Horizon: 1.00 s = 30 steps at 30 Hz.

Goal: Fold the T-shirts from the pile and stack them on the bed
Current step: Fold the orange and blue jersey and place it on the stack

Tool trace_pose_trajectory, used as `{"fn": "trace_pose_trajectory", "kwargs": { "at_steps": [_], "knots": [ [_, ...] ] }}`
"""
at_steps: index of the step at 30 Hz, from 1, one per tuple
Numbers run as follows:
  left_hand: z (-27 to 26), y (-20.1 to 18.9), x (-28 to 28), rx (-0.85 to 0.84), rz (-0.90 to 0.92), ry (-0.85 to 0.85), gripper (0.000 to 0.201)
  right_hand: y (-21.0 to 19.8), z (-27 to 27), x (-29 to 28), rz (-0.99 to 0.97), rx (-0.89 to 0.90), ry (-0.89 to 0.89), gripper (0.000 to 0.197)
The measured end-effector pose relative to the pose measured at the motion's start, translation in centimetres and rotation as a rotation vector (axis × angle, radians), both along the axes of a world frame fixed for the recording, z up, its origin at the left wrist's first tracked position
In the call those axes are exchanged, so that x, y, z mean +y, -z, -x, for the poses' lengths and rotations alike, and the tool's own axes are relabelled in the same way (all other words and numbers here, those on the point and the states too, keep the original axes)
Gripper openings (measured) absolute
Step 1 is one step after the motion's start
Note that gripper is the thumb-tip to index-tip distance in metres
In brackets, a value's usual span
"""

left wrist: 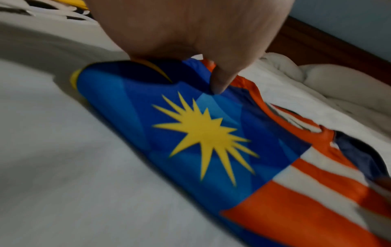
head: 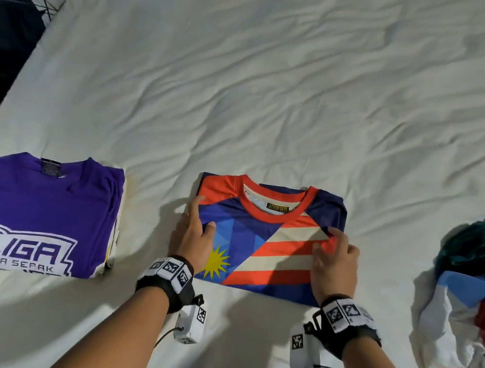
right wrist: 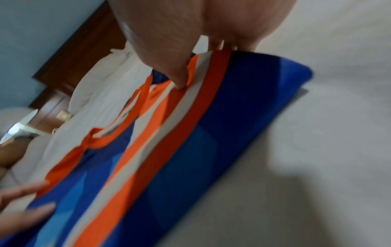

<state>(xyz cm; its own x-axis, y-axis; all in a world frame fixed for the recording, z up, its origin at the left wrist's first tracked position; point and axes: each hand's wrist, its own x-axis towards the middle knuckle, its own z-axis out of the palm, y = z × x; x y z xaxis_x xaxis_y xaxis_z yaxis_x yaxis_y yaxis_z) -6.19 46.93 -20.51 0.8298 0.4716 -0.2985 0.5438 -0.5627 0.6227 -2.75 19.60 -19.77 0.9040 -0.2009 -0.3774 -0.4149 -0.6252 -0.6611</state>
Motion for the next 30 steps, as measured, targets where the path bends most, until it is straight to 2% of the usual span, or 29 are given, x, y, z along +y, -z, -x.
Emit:
{"fn": "trace_pose_trajectory", "kwargs": {
  "at_steps": [3,8,14,19,23,27,30],
  "knots": [
    [-0.5,-0.6,0.7,-0.013,0.164,-0.001,0.042,-0.3,-0.7,0.3,-0.068,0.041,0.009,0.034],
    [-0.4,-2.3,2.1,-0.142,0.362,0.046,0.030,-2.1,0.7,1.8,-0.143,0.001,0.084,0.044],
    [-0.2,-8.1,7.1,-0.225,0.436,0.142,0.031,-9.3,3.0,7.3,-0.156,-0.102,0.097,0.047],
    [1.8,-15.0,17.1,-0.290,0.454,0.149,0.035,-15.4,4.5,15.6,-0.166,-0.182,0.059,0.047],
    [4.1,-18.7,27.1,-0.316,0.464,0.094,0.035,-17.5,5.2,24.1,-0.204,-0.217,0.004,0.045],
    [6.6,-19.8,36.7,-0.328,0.449,-0.003,0.032,-17.7,5.4,33.0,-0.283,-0.216,-0.075,0.043],
    [8.6,-16.9,42.2,-0.195,0.487,-0.179,0.034,-15.5,5.8,37.7,-0.322,-0.140,-0.092,0.044]
  ]
}}
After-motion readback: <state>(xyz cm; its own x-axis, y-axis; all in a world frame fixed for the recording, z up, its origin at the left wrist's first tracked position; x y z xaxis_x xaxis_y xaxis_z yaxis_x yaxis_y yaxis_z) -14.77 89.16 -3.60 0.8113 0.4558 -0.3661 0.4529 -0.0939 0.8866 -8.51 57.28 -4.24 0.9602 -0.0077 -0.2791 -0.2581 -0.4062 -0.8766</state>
